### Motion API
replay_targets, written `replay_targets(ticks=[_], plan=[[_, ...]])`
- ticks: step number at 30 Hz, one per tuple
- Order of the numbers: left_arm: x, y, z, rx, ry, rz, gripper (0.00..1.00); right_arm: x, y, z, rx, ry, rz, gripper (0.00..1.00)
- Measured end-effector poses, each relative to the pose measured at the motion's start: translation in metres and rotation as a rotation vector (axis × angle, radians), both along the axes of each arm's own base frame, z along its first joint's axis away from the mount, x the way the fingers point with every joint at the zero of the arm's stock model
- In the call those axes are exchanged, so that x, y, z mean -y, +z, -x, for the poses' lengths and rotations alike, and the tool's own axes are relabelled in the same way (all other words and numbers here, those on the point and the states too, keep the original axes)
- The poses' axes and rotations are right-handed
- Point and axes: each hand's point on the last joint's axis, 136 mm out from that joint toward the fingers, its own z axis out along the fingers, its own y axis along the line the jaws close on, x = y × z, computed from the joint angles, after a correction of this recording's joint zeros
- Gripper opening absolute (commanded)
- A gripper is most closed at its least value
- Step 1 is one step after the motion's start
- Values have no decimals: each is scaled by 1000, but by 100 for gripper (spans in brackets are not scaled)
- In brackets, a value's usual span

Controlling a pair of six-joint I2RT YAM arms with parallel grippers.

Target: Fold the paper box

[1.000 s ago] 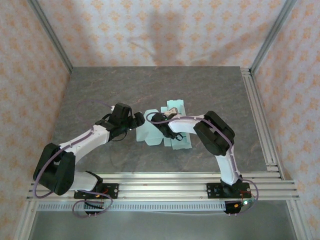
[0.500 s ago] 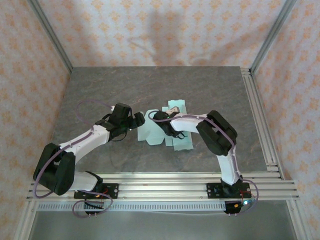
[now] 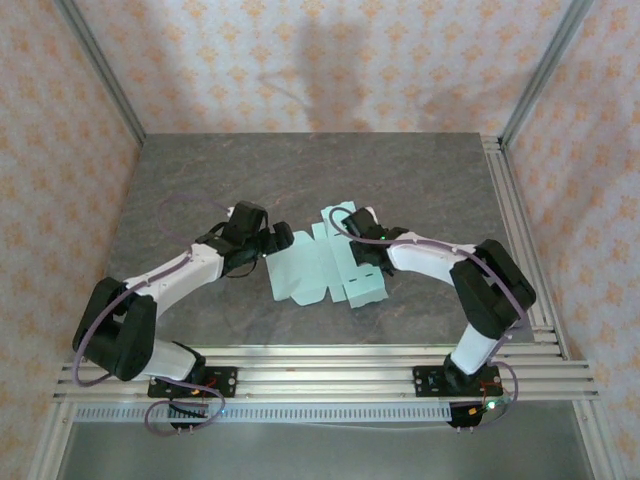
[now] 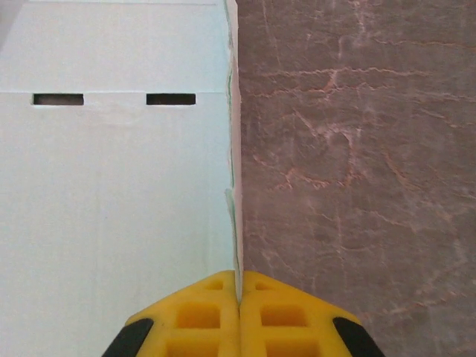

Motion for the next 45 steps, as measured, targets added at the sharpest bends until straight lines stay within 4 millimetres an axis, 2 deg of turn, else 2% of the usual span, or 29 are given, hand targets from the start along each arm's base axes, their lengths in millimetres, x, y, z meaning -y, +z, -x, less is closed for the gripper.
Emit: replay_targets(ticks=[5,10,15,18,24,30,37,45], plan=[[13,0,-2,-1,-35,-5,99,-10,-1,-1,-3,52,-90,0],[20,-1,-7,-9,-55,-2,99,-18,5,1,26,114,-149,0],[33,8,-28,10,-113,-17,98,-18,11,4,65,161,-188,0],[41,11,-43,21,-166,-45,89,-18,14,3,82,175,-210,0],[47,0,-57,14,-262,-117,88,-18,16,2,100,194,-227,0],[62,-9,-70,7,-362,-135,83,-23,19,2,104,220,-246,0],[73,-34,-67,-51,-430,-112,74,-24,19,2,106,226,-249,0],[84,-33,-61,-58,-474,-58,70,-24,19,2,106,226,-249,0]])
